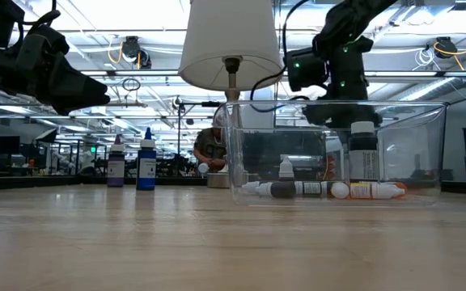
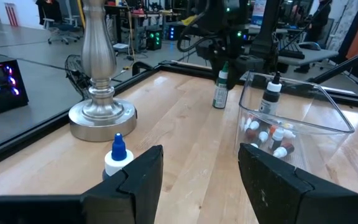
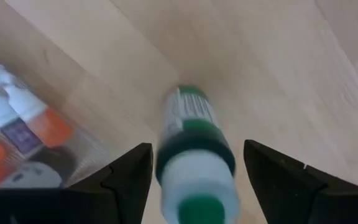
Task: Pick & Place food coloring
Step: Put the large green food coloring bottle into the transparent bin
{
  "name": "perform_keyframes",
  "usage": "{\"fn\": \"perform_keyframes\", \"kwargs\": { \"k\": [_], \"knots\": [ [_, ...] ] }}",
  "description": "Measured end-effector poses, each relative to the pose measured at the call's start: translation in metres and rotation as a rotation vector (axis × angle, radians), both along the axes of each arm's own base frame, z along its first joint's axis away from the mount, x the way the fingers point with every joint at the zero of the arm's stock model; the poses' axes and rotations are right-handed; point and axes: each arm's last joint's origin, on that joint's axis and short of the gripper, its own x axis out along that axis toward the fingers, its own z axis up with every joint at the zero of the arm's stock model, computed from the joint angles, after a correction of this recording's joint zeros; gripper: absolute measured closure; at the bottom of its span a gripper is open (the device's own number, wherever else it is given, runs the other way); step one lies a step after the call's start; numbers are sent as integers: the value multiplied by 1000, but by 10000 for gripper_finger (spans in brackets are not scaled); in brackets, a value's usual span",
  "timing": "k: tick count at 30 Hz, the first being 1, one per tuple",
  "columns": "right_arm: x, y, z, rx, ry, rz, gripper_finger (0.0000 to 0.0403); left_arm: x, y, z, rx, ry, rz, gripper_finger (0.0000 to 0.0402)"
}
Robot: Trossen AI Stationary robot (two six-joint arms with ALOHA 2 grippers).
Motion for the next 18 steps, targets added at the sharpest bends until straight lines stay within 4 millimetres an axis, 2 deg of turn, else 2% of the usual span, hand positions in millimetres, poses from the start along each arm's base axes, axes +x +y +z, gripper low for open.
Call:
{"fn": "perform_keyframes", "kwargs": {
  "k": [7, 18],
  "knots": [
    [8, -3, 1, -33, -95, 13, 165, 0, 0, 0, 0, 0, 0, 190],
    [2, 0, 1, 15, -42, 9, 165, 0, 0, 0, 0, 0, 0, 190]
  ]
}}
